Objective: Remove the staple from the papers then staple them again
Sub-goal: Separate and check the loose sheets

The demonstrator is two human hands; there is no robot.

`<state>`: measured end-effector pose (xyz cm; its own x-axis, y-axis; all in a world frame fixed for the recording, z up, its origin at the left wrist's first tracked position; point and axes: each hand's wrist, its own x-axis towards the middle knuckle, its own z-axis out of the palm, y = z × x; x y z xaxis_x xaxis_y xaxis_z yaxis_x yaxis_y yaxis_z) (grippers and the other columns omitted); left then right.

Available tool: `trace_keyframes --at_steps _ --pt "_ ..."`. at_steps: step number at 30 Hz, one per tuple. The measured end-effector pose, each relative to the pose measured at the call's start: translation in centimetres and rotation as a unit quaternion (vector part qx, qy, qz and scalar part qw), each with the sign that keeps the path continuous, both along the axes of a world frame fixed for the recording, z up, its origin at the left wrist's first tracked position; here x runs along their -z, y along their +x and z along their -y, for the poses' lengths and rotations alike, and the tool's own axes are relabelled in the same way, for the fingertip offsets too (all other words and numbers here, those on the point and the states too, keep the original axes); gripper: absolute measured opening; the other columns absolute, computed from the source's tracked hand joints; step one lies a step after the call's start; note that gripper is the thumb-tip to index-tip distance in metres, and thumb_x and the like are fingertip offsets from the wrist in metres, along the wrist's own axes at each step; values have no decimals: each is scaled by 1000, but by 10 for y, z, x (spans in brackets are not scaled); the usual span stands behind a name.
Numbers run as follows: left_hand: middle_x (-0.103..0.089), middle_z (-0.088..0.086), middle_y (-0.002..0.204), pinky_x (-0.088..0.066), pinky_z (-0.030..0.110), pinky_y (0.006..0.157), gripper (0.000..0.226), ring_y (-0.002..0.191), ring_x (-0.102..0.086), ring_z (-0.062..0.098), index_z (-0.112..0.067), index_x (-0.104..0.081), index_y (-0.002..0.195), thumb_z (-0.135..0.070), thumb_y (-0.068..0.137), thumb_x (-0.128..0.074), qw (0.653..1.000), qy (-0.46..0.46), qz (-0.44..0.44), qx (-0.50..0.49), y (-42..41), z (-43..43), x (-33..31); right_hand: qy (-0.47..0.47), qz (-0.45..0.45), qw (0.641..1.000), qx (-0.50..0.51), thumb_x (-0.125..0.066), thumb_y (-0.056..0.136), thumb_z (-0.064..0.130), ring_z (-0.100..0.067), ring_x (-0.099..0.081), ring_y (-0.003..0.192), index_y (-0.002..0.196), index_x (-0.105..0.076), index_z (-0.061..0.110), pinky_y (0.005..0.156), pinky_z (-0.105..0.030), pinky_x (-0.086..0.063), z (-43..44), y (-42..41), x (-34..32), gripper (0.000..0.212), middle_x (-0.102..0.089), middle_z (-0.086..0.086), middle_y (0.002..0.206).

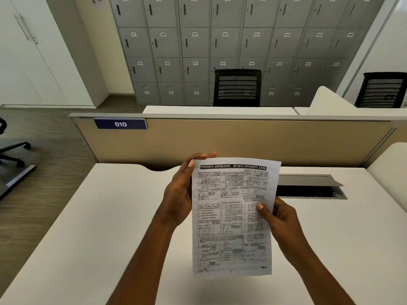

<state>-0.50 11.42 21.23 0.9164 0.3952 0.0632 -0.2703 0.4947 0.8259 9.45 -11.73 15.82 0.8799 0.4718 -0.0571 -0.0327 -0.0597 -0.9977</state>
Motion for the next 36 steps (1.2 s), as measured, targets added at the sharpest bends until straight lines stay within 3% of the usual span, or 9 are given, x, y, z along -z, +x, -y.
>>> trace_keyframes --at_steps 7,16,20,27,32,36 --pt "-59 10 151 -54 47 107 31 140 -56 31 -23 -68 122 -34 106 -44 1000 19 -7 6 -1 -5 0 5 -22 1000 -13 -61 97 16 -27 -76 97 121 -69 17 87 -53 -60 3 6 2 25 -79 -4 108" --pt "-54 10 155 -45 57 113 27 142 -52 35 -22 -65 118 -36 108 -45 999 -28 7 30 3 -6 4 25 -61 996 -52 -60 97 17 -31 -75 100 121 -69 20 83 -49 -62 3 11 7 25 -77 -7 114" --pt "-54 12 154 -42 61 115 25 142 -51 38 -21 -60 117 -36 108 -42 997 -63 11 43 7 -3 8 29 -62 996 -50 -59 98 15 -31 -76 98 119 -71 19 75 -40 -64 1 10 8 24 -78 -8 111" --pt "-56 14 152 -48 56 111 35 141 -52 38 -21 -62 127 -39 110 -36 990 -131 20 49 7 0 12 18 -52 998 -41 -59 99 16 -29 -76 95 118 -71 20 75 -41 -64 0 10 8 23 -78 -6 110" --pt "-55 14 153 -48 55 112 39 142 -52 37 -21 -63 126 -38 111 -32 992 -124 10 35 8 1 13 12 -48 998 -35 -59 99 15 -29 -76 96 118 -70 18 82 -49 -62 -1 9 9 23 -78 -5 108" --pt "-53 13 155 -50 54 110 38 143 -51 38 -21 -63 128 -38 109 -34 993 -114 10 18 7 2 12 13 -46 998 -37 -59 99 15 -29 -76 96 119 -70 19 81 -49 -62 -1 9 8 23 -79 -5 108"
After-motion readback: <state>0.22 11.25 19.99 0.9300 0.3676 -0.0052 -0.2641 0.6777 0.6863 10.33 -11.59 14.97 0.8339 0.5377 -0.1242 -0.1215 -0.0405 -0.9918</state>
